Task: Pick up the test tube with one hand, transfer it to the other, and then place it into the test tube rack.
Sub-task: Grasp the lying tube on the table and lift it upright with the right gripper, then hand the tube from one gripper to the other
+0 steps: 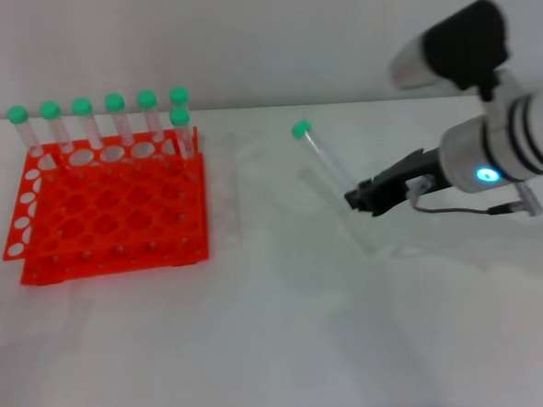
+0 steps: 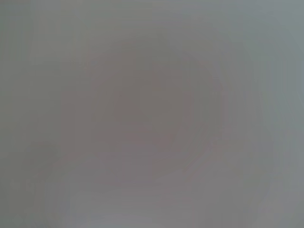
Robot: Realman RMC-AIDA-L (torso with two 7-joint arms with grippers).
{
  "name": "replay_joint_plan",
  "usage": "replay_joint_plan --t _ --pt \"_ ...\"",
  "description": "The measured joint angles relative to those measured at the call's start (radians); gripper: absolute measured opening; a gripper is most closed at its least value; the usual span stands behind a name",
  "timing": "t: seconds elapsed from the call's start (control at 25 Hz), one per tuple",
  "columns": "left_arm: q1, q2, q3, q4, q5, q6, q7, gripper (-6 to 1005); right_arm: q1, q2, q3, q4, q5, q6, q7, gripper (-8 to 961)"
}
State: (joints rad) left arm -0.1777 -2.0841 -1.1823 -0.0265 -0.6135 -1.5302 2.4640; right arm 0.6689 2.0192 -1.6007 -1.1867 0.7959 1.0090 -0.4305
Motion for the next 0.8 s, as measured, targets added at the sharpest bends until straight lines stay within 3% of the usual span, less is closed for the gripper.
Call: replay_joint_plan --t 0.12,0.16,0.2,0.28,0.4,0.6,0.8 --pt "-0.019 0.002 0.002 -0.003 0.026 0.027 -0.011 861 -0.118 -0.002 0.029 -0.030 0.137 -0.117 -0.206 175" --pt "-0.031 0.003 0.002 -0.004 0.056 0.029 -0.010 861 -0.206 -0.001 0.034 -0.024 0.272 -0.228 -0.391 175" --pt "-0.039 0.004 0.003 -0.005 0.084 0.027 -0.009 861 -0.206 -0.001 0.034 -0.024 0.272 -0.228 -0.391 175" --pt "-0.050 0.006 0.004 -0.010 0.125 0.024 -0.009 861 -0.273 -0.002 0.034 -0.004 0.402 -0.305 -0.582 176" --pt "-0.084 0.008 0.004 -0.027 0.210 0.026 -0.020 861 -0.342 -0.002 0.036 0.079 0.674 -0.352 -0.919 176" --pt "-0.152 0.002 0.004 -0.061 0.384 0.047 -0.015 861 -0.352 -0.003 0.050 0.326 1.123 -0.272 -1.338 176" --pt "-0.204 0.002 0.006 -0.134 0.594 0.101 -0.016 861 -0.312 0.006 0.036 0.657 1.527 0.025 -1.844 177"
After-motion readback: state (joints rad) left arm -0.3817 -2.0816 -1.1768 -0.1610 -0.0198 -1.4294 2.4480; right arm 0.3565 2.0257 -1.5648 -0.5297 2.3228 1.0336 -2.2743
